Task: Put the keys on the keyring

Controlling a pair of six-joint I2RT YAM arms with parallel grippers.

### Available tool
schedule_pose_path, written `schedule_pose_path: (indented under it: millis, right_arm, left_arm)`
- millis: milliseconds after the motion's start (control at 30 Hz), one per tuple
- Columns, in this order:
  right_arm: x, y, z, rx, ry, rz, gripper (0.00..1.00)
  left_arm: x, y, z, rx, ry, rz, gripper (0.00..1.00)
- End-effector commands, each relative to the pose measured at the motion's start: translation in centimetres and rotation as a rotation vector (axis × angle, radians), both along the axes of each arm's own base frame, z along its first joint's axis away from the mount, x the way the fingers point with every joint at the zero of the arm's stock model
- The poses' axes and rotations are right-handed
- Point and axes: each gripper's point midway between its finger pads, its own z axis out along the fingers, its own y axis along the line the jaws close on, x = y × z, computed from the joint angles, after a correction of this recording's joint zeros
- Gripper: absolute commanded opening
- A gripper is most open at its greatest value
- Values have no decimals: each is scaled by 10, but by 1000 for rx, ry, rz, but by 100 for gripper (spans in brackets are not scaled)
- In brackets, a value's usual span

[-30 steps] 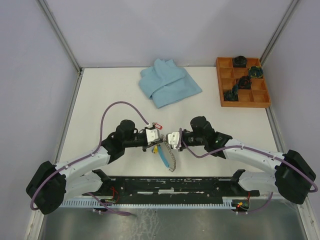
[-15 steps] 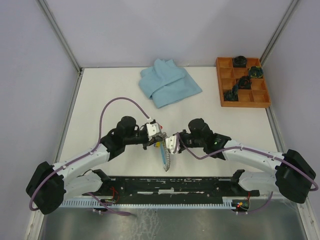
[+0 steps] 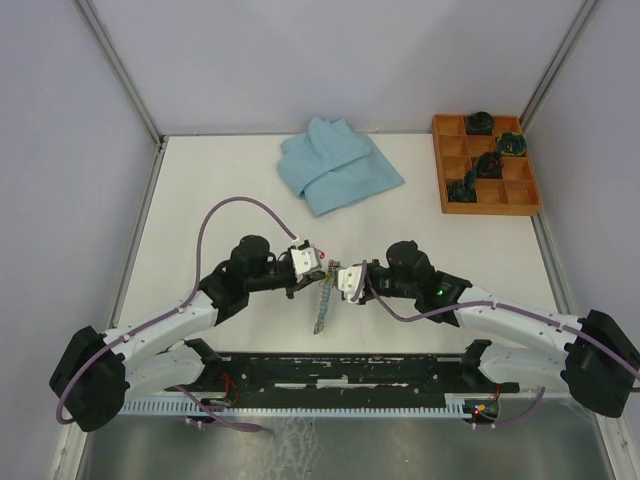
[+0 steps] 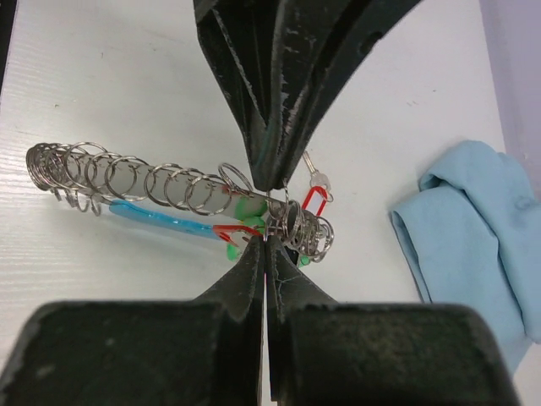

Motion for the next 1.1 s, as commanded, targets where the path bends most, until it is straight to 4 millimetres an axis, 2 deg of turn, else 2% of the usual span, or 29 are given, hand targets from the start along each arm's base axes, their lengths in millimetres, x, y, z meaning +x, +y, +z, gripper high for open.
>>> schedule_pose_path:
  millis: [0,533,733,1067]
  right_arm:
    - [9,-4,24,110,-13,-68,1]
    - [-1,5,18,116,18,22,1]
    - [3,3,17,104,-8,15,1]
    - [-2,0,13,79,-59,61,1]
  left_arm:
    - [7,-5,26,-74,-155,-18,3]
    - [2,-7,18,-88,-195,-72,3]
    - [-2,-7,16,-93,-229,-100,3]
    - [-3,8,9,-84,-511,-93,3]
